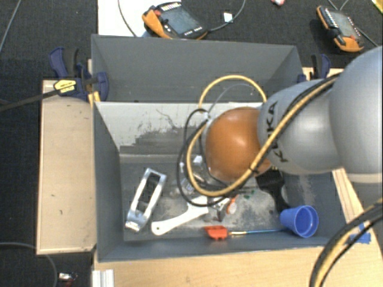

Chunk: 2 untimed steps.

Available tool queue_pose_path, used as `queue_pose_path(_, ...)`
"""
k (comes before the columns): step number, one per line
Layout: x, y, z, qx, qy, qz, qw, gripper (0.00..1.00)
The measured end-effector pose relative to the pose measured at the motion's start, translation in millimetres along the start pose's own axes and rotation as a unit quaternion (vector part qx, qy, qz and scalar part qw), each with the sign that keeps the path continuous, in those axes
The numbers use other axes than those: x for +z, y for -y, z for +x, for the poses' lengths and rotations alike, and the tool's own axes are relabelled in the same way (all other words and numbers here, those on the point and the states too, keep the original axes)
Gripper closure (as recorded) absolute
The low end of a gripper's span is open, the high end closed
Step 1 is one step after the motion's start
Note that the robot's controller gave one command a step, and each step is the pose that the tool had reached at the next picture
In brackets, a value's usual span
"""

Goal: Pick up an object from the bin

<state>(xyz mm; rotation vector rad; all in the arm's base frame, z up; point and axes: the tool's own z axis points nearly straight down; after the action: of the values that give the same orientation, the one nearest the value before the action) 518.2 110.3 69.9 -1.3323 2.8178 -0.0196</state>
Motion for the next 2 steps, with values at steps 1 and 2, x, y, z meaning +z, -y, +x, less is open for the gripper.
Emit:
queue_pose_path(1, -1.5, 9.5, 36.3, 0.212, -0.0081, -0.008, 0.9772, 1.00)
queue_pose_path(2, -1.5, 9.5, 36.3, 0.212, -0.0081, -0.008, 0.9772, 1.00)
